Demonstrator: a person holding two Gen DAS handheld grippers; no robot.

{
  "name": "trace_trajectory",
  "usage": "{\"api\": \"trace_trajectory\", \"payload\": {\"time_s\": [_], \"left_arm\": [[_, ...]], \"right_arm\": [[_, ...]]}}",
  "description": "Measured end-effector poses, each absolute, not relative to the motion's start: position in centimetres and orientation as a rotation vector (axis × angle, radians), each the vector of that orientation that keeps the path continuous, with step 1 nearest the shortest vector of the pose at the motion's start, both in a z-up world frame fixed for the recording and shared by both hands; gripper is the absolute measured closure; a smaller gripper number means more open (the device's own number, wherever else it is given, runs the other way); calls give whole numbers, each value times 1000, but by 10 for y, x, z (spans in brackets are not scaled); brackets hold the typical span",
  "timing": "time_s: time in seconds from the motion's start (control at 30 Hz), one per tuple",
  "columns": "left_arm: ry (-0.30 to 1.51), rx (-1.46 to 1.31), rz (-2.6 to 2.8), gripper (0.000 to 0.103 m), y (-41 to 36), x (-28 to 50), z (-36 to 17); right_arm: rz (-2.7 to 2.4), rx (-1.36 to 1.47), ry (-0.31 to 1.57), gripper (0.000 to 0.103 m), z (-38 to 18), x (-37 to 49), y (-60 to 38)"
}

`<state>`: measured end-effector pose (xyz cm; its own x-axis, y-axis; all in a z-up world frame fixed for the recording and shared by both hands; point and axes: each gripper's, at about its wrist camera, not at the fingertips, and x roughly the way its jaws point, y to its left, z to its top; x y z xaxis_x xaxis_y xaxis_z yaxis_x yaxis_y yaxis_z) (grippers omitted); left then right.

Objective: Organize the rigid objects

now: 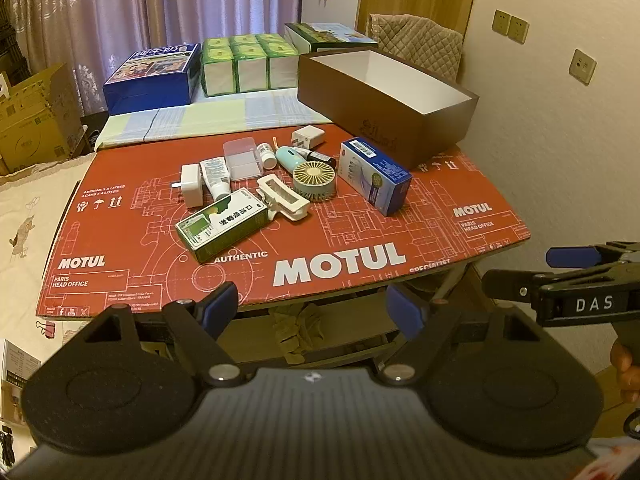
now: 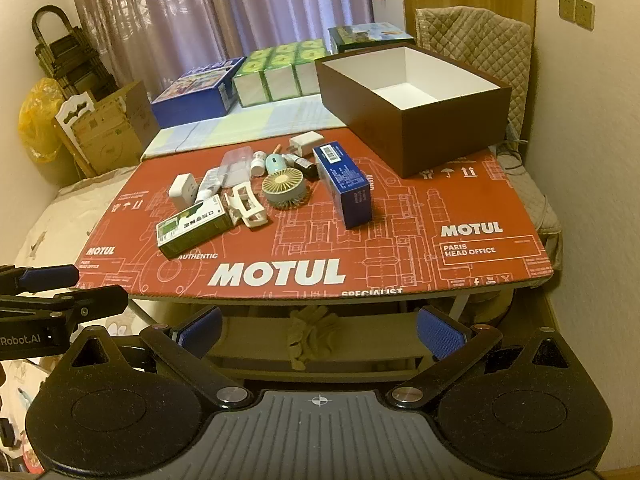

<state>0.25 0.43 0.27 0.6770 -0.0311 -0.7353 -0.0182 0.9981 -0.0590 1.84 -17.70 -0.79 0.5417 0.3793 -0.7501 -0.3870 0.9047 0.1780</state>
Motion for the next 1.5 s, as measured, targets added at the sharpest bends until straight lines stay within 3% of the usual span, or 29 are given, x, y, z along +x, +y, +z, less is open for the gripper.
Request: {"api": "trace_trajectory", "payload": {"time_s": [1.5], "left_arm": [[841, -62, 9, 24, -3, 11, -2]], "right_arm": [[485, -18, 898, 2, -12, 38, -187]]}}
